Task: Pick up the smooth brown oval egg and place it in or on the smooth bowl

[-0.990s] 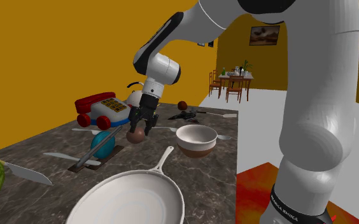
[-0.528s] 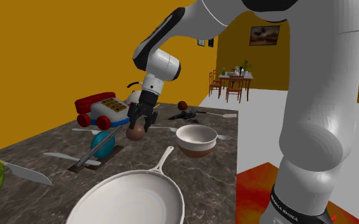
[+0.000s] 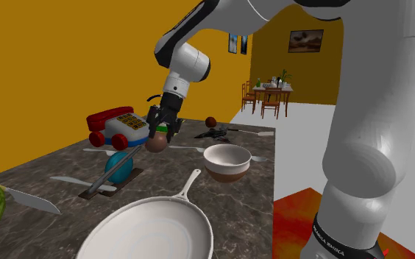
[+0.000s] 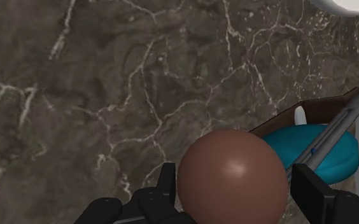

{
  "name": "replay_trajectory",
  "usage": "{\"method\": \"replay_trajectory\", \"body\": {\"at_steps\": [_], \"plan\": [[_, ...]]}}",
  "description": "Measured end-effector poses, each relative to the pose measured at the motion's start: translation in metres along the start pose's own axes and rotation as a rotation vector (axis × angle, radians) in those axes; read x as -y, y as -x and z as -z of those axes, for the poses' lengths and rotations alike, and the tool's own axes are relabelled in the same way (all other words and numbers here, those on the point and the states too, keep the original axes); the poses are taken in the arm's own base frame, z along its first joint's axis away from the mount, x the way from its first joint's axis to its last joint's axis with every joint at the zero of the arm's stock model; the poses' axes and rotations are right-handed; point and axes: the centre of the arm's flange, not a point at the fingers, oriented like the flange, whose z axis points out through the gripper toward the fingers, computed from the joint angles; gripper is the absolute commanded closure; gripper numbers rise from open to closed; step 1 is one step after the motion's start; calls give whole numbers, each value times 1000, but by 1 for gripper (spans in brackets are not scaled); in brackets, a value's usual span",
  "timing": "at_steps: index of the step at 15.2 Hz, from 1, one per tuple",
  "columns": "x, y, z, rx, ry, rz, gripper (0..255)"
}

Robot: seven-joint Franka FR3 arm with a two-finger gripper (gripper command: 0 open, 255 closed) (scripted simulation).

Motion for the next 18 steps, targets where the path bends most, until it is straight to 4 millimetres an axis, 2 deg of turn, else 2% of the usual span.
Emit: {"method": "replay_trajectory", "body": {"at_steps": [16, 18], "plan": [[42, 2, 72, 0, 0, 0, 255], [44, 8, 78, 0, 0, 0, 255]]}}
